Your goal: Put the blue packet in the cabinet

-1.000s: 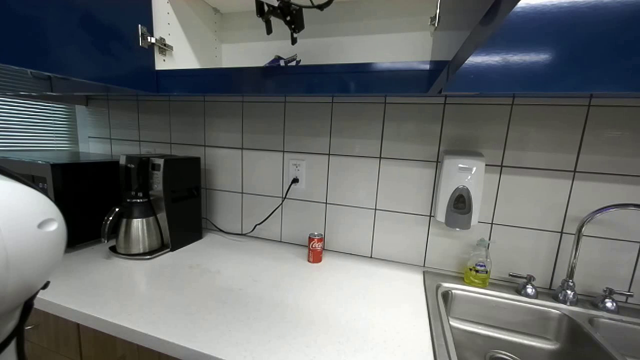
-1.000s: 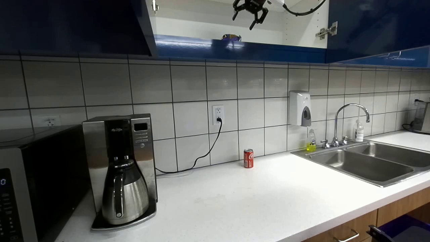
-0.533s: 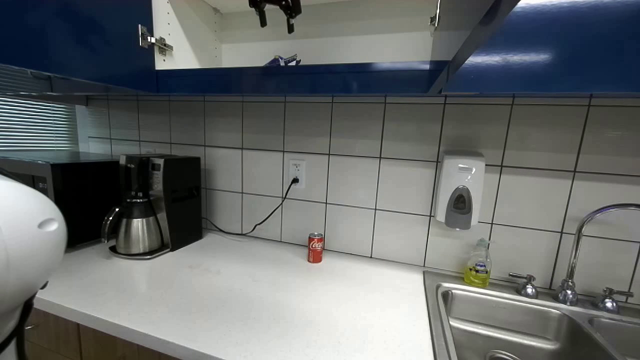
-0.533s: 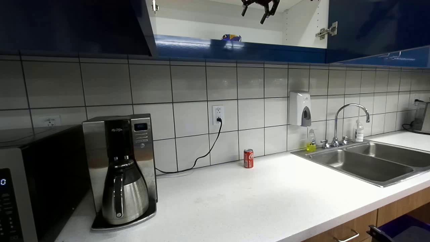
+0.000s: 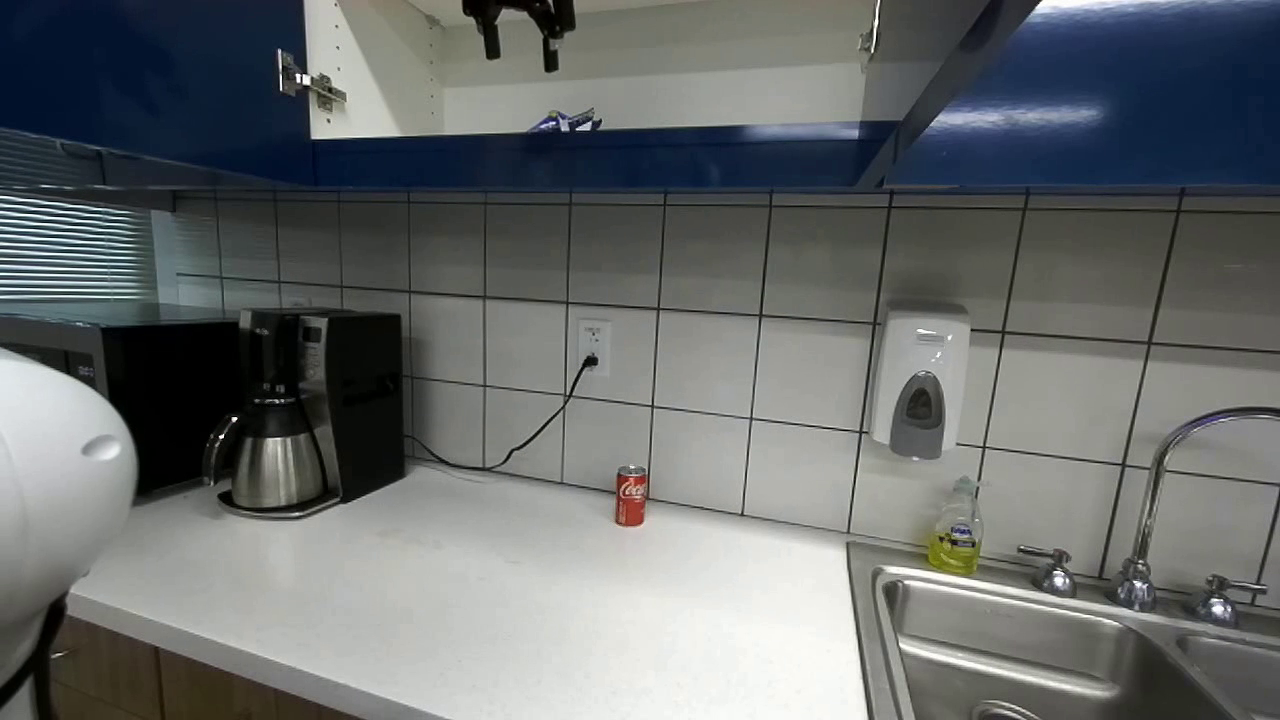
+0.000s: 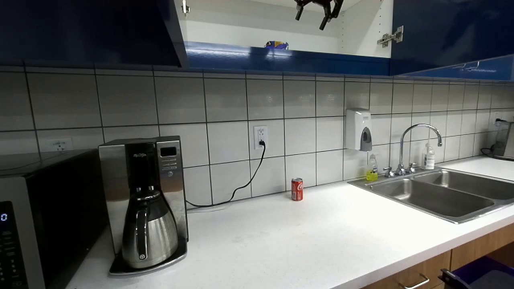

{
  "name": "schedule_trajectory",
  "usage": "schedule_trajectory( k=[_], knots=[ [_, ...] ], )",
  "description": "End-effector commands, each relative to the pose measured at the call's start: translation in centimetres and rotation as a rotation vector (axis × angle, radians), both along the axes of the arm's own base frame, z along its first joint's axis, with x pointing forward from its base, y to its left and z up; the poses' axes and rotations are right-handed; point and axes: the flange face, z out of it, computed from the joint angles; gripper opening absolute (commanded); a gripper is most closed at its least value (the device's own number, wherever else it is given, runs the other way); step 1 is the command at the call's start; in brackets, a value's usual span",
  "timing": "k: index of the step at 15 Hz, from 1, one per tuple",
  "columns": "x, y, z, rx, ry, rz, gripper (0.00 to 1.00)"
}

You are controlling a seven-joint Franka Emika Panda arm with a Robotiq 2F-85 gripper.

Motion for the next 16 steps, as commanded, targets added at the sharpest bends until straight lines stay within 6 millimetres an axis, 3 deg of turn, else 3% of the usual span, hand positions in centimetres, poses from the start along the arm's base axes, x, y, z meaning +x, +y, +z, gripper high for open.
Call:
schedule_trajectory(
  k=[1, 11, 16],
  knots=[
    [-2.7, 0.4, -2.3, -0.021, 0.055, 0.019, 1.0],
    [-5.8, 0.9, -10.8, -0.022, 0.26, 0.047, 1.0],
    [-5.6, 0.2, -15.6, -0.114, 0.372, 0.031, 1.0]
  ],
)
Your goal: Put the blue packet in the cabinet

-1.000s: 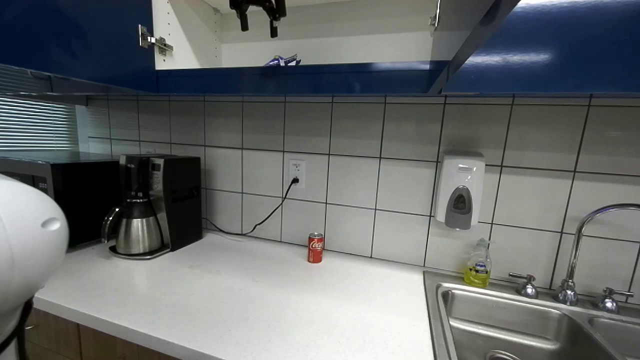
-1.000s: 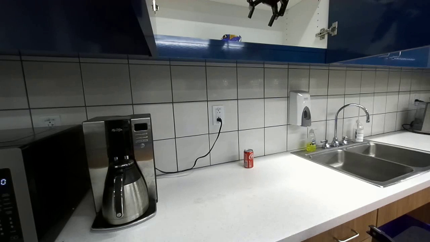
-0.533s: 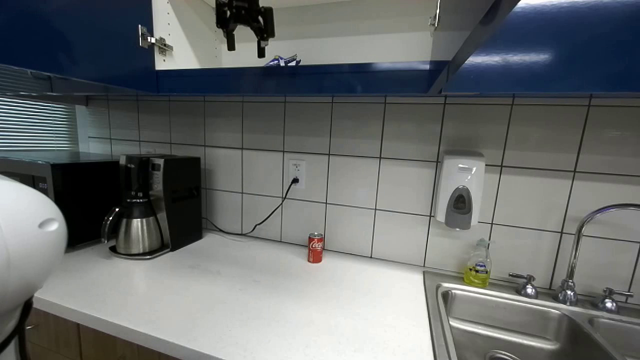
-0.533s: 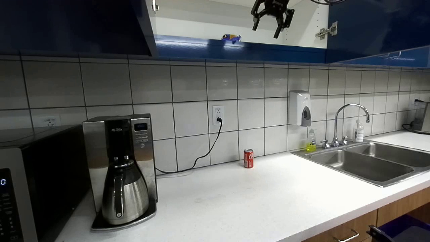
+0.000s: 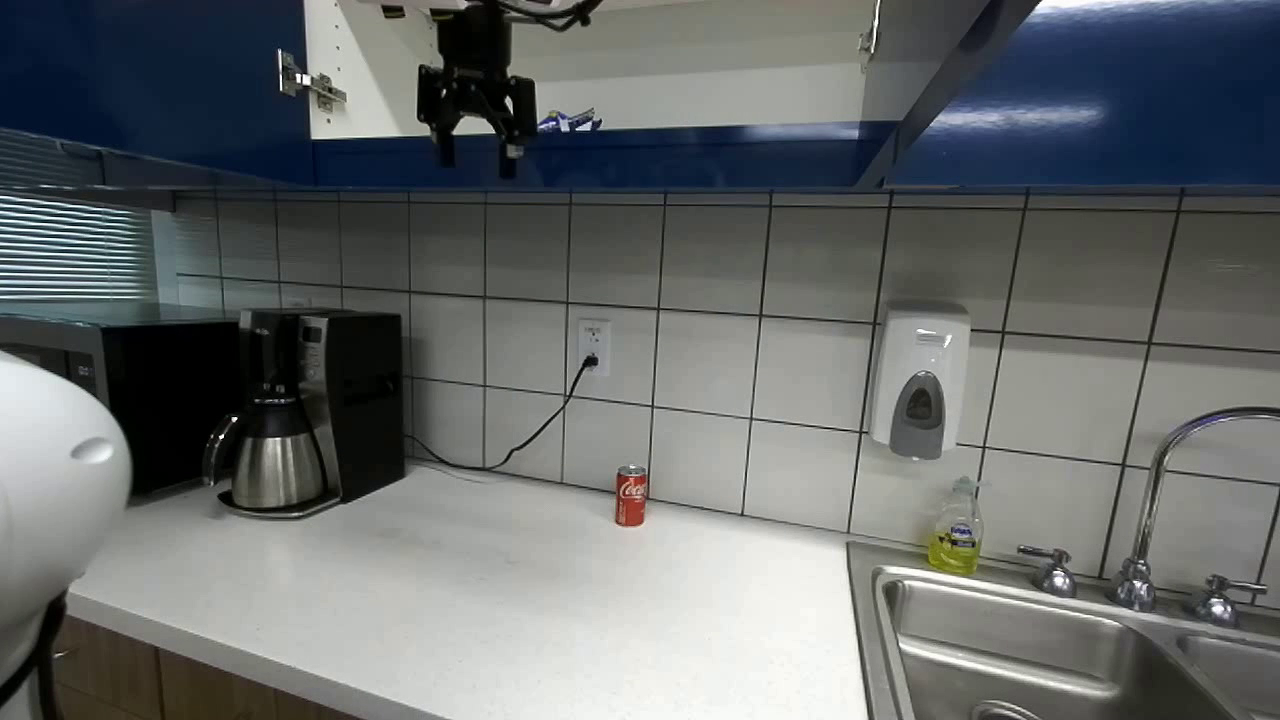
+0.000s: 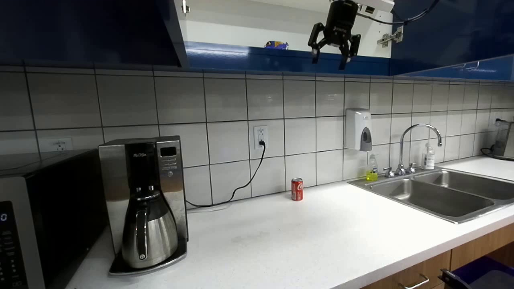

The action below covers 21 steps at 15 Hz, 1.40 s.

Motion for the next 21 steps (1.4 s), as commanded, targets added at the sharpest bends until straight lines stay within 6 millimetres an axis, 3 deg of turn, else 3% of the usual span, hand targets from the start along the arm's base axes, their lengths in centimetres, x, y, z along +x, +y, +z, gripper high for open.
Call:
schedule_trajectory(
  k=[1, 14, 18, 21],
  knots=[
    [-0.7, -0.6, -3.1, -0.104, 0.075, 0.011, 1.0],
    [0.1, 1.8, -14.7, -0.151, 0.161, 0.246, 1.0],
    [-0.2, 2.1, -16.6, -0.15, 0.178, 0.256, 1.0],
    [0.1, 1.9, -16.5, -0.14, 0.197, 0.236, 1.0]
  ],
)
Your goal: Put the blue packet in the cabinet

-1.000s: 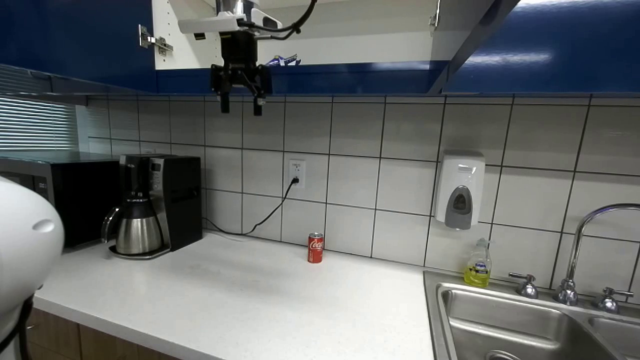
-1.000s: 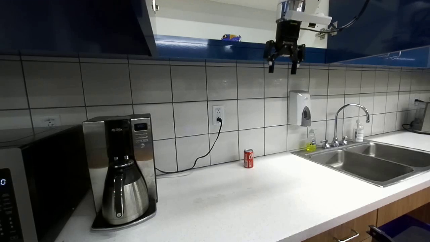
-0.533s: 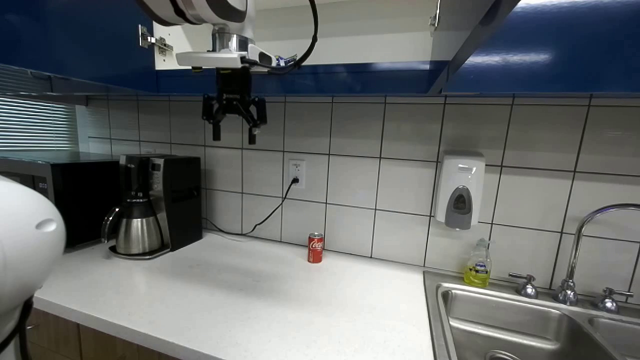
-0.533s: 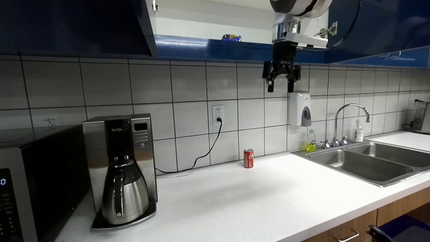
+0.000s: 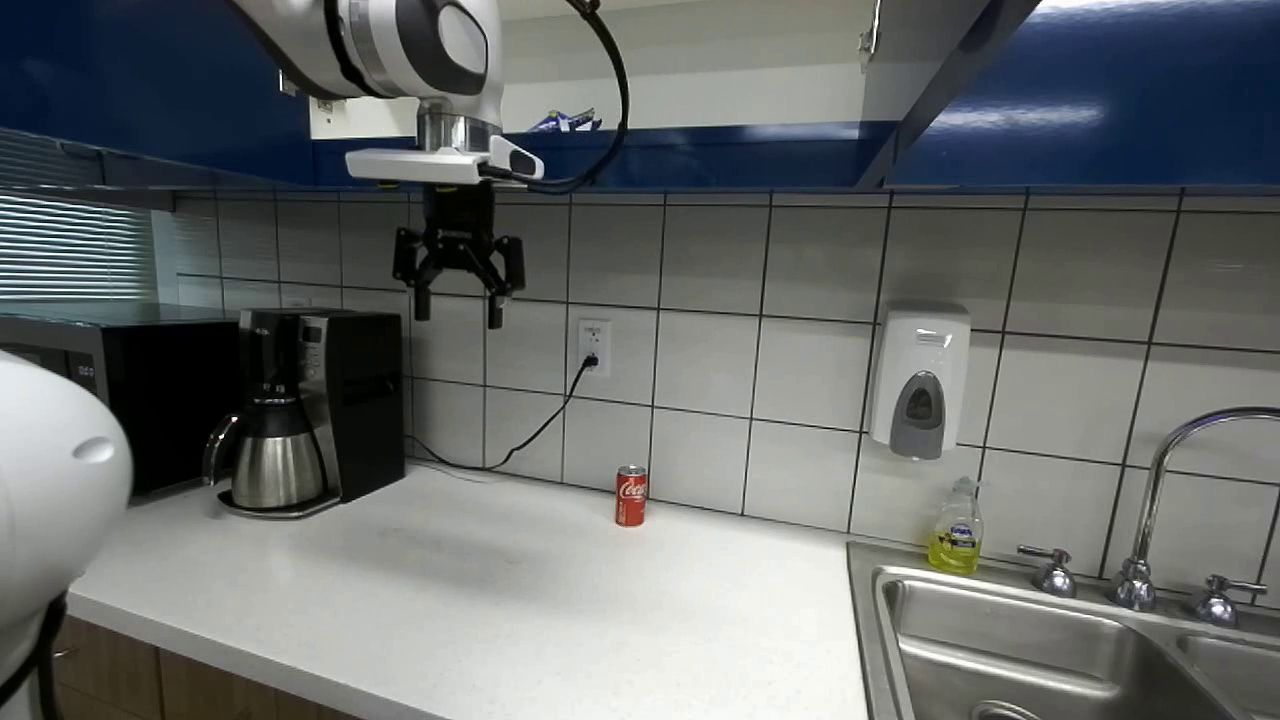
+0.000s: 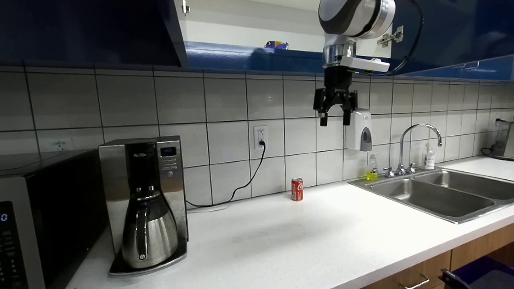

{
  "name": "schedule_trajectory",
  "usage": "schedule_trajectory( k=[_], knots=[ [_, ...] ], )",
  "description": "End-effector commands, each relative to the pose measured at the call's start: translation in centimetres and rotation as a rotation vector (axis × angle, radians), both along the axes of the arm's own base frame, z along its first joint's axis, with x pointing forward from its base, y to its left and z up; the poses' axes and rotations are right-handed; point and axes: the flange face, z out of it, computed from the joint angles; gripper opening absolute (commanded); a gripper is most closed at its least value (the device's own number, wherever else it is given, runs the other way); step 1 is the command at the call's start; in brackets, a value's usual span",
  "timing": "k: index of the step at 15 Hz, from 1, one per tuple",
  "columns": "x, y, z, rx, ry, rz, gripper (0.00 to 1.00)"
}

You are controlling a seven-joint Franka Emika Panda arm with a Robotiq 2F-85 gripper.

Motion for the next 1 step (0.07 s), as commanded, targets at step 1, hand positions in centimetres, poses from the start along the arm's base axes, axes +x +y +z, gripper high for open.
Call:
schedule_trajectory(
  k=[1],
  knots=[
    [0.01, 0.01, 0.07, 0.0, 0.001, 0.0, 1.0]
  ],
)
